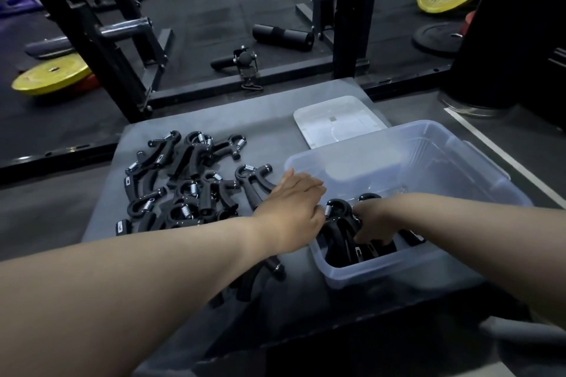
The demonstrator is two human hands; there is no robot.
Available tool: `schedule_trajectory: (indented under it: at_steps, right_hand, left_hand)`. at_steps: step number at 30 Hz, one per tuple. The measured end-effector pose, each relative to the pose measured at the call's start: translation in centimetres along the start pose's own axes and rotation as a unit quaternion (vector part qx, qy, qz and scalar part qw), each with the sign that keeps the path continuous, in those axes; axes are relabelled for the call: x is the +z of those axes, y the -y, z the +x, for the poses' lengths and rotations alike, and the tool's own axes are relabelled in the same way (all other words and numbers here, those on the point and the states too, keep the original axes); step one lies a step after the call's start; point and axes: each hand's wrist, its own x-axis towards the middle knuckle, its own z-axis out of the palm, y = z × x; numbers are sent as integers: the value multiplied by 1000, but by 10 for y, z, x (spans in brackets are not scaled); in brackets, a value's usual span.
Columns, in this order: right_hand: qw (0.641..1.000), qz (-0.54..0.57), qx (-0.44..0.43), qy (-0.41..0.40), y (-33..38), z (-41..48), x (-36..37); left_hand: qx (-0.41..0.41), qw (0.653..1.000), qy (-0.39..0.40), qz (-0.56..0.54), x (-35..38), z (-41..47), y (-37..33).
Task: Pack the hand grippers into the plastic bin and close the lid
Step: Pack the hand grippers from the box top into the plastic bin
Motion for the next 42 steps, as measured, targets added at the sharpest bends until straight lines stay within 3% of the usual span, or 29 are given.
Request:
schedule_trajectory:
  at_steps: [5, 8, 14, 18, 25, 31, 38, 40, 42]
  right_hand:
    - [994, -105, -7, 1, 9, -3, 13]
    - [998, -59, 13, -5, 9, 5, 17]
    - [998, -9, -25, -52, -1, 17, 21]
    - [999, 10, -23, -23, 3, 10, 17]
    - [1000, 9, -5, 8, 6, 13, 18]
    - [997, -73, -23, 20, 8, 9, 20]
    - [999, -32, -20, 22, 1, 9, 19]
    - [999, -44, -12, -28, 3, 11, 16]
    - [989, -39, -27, -137, 13, 3, 7]
  left_hand:
    - [-5, 1000, -4, 5, 1, 0, -2]
    - [-4, 1000, -6, 8, 1, 1, -1]
    - [-4, 1000, -13, 5, 2, 1, -3]
    - [0, 1000, -8, 8, 2, 1, -2]
    - [2, 1000, -12, 4, 1, 0, -3]
    - [2, 1000, -9, -1, 1, 1, -3]
    - [-8, 1000, 17, 13, -2, 0, -4]
    - [-7, 999, 32, 17, -4, -1, -4]
    - [-12, 998, 53, 24, -10, -2, -3]
